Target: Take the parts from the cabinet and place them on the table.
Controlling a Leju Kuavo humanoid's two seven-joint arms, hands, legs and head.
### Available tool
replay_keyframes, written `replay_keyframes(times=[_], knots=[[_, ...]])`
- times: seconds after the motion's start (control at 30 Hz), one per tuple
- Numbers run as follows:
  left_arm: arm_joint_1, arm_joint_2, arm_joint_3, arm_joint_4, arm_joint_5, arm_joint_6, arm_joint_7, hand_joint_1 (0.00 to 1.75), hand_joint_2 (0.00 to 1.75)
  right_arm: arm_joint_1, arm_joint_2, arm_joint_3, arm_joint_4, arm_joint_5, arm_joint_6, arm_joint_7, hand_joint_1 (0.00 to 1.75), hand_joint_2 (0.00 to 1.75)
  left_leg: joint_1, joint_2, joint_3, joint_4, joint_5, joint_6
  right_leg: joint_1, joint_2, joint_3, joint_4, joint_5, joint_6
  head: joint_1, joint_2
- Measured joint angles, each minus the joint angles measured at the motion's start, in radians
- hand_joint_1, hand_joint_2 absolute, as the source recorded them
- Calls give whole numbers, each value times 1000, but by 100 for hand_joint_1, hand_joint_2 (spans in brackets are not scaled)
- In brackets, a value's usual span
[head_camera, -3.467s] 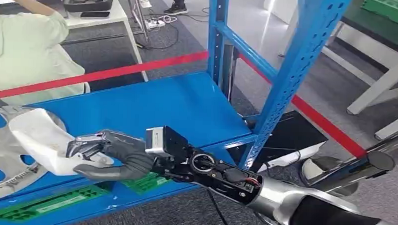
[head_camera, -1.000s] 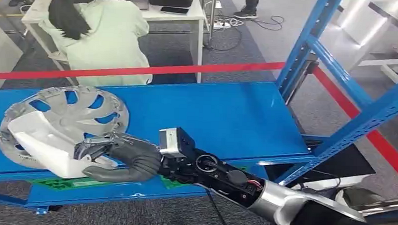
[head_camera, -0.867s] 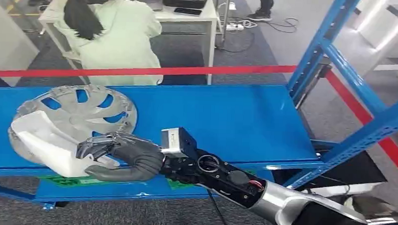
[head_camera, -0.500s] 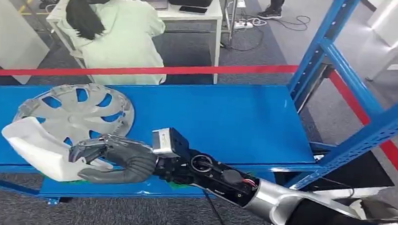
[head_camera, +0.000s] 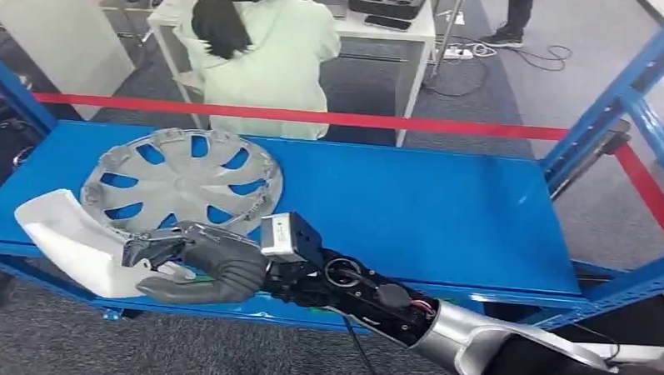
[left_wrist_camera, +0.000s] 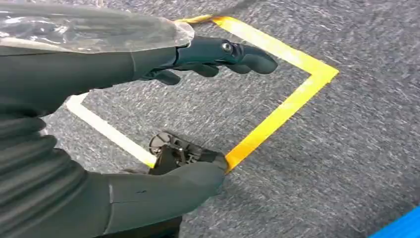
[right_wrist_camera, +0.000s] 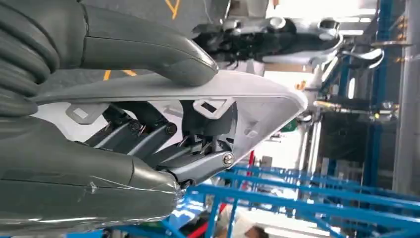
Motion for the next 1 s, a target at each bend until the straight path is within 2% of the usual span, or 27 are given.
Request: replay_keyframes(times=[0.03, 0.07, 0.1, 0.13, 0.17, 0.2, 0.23, 0.3, 0.33, 0.37, 0.4, 0.43, 0.47, 0.5, 0.53, 0.57, 0.6, 0.63, 0.67, 0.7, 0.73, 0.8, 0.83, 0.87, 0.9, 0.97, 1.0], knots=[[0, 0, 0, 0, -1, -1, 1, 0, 175, 0, 0, 0, 0, -2, 0, 0, 175, 175, 0, -9, 1, 1, 0, 0, 0, 0, 11, -29, 28, -2, 1, 0], [0, -1, 0, 0, -1, -2, 1, 0, 175, 0, 0, -1, 0, -3, 0, -2, 175, 175, 0, -20, 2, 2, 0, -1, 0, 2, 42, -97, 72, -6, 4, 0], [-1, -2, 0, 0, -2, -3, 1, 0, 175, -1, 0, -1, 0, -4, 2, -3, 175, 175, 0, -30, 5, 3, -1, -2, 0, 8, 88, -197, 124, -11, 7, 0], [-3, -4, 0, 0, -3, -3, 0, 0, 175, -2, 0, -2, 0, -4, 2, -5, 175, 175, 1, -39, 5, 5, -3, -4, 0, 33, 131, -292, 167, -16, 11, 0], [-6, -5, 0, 0, -3, -5, 1, 0, 175, -3, 0, -4, 0, -4, 4, -6, 175, 175, -5, -45, 1, 11, -5, -9, 0, 62, 148, -336, 164, -21, 10, 0], [-9, -5, 0, 0, -4, -5, 0, 0, 175, -4, 0, -6, 0, -4, 6, -9, 175, 175, -2, -55, -4, 12, -3, -15, -4, 53, 148, -340, 166, -20, 5, 0], [-9, -5, 0, 0, -4, -5, 1, 0, 175, -4, 0, -6, 0, -4, 8, -10, 175, 175, -1, -58, -7, 12, -2, -20, 2, 50, 145, -340, 166, -21, 2, 0], [-9, -3, 0, 0, -6, -5, 1, 0, 175, -5, 1, -7, 0, -4, 8, -11, 175, 175, 2, -70, -7, 6, 1, -36, 2, 38, 150, -348, 171, -35, 4, 0], [-7, -2, 0, 0, -6, -5, 1, 0, 175, -8, 3, -7, 0, -4, 8, -11, 175, 175, 4, -51, -8, 18, -8, -38, -5, 27, 155, -357, 176, -40, 3, 0], [-10, -4, 0, 0, -7, -5, 1, 0, 175, -10, 4, -8, 0, -4, 8, -12, 175, 175, 0, -19, -29, 63, -38, -43, -5, 22, 156, -358, 177, -43, -8, 0], [-14, -5, 0, 0, -7, -5, 2, 0, 175, -12, 4, -9, 0, -4, 10, -13, 175, 175, 3, -2, -67, 141, -79, -48, -5, 13, 155, -358, 176, -44, -19, 0], [-17, -5, 0, 0, -6, -5, 2, 0, 175, -12, 4, -10, 0, -3, 10, -13, 175, 175, 5, 7, -111, 228, -117, -53, -3, 5, 154, -358, 176, -44, -21, 0], [-17, -5, 0, 0, -6, -5, 2, 0, 175, -11, 4, -11, 2, -2, 11, -12, 175, 175, 6, 11, -150, 306, -146, -56, -3, -4, 153, -358, 175, -46, -22, 0], [-16, -5, 0, 0, -6, -5, 3, 0, 175, -10, 4, -10, 3, -2, 11, -12, 175, 175, 6, 14, -174, 350, -153, -58, -3, -12, 153, -358, 174, -46, -23, 0], [-15, -6, 0, 0, -6, -5, 3, 0, 175, -10, 4, -11, 5, -2, 13, -13, 175, 175, 8, 16, -171, 338, -134, -59, -3, -20, 154, -358, 173, -46, -24, 0], [-15, -5, 0, 0, -6, -5, 3, 0, 175, -10, 4, -11, 6, -2, 13, -13, 175, 175, 9, 19, -140, 275, -96, -58, -3, -26, 156, -358, 171, -45, -24, 0], [-15, -3, 0, 0, -6, -5, 3, 0, 175, -10, 4, -11, 6, -1, 13, -13, 175, 175, 9, 24, -90, 176, -48, -56, -3, -33, 159, -358, 169, -41, -24, 0], [-16, -3, 0, 0, -6, -5, 3, 0, 175, -12, 4, -11, 6, -1, 14, -13, 175, 175, 8, 44, -37, 76, -8, -54, -3, -38, 163, -358, 167, -38, -26, 0], [-18, -3, 0, 0, -6, -5, 3, 0, 175, -14, 4, -12, 6, -1, 14, -13, 175, 175, 5, 78, -6, 11, -4, -49, 1, -43, 164, -358, 164, -34, -27, 0], [-20, -3, 0, 0, -6, -5, 3, 0, 175, -16, 4, -14, 6, -1, 14, -13, 175, 175, -1, 63, -8, 7, 1, -37, 8, -46, 163, -355, 160, -27, -26, 0], [-20, -3, 0, 0, -6, -5, 3, 0, 175, -16, 5, -15, 6, 1, 14, -13, 175, 175, -2, 56, -11, 10, -1, -31, 8, -51, 164, -356, 160, -24, -18, 0], [-14, -4, 0, 0, -5, -2, 4, 0, 175, -16, 5, -15, 6, 1, 14, -12, 175, 175, -3, 44, -13, 10, -2, -21, 9, -63, 168, -357, 155, -16, -17, 0], [-12, -4, 0, 0, -5, -2, 4, 0, 175, -16, 5, -15, 5, 2, 13, -11, 175, 175, 3, 37, -8, 4, 2, -13, 4, -55, 166, -350, 147, -6, -16, 0], [-11, -6, 0, 0, -6, -2, 4, 0, 175, -17, 5, -15, 5, 2, 13, -11, 175, 175, 3, 31, -7, 4, 2, -8, 2, -27, 157, -316, 121, -2, -13, 0], [-11, -6, 0, 0, -6, -2, 4, 0, 175, -19, 5, -16, 5, 1, 12, -11, 175, 175, 3, 27, -7, 4, 2, -2, 2, -12, 127, -247, 80, -1, -9, 0], [-11, -6, 0, 0, -6, -2, 4, 0, 175, -17, 5, -16, 5, 1, 11, -8, 175, 175, 0, 11, -7, 4, 1, 1, 2, -1, 40, -65, 1, 2, -1, 0], [-10, -6, 0, 0, -6, -2, 4, 0, 175, -15, 5, -16, 5, 0, 11, -7, 175, 175, -1, 2, -7, 5, 0, 1, 2, 0, 8, -3, -12, 2, 2, 0]])
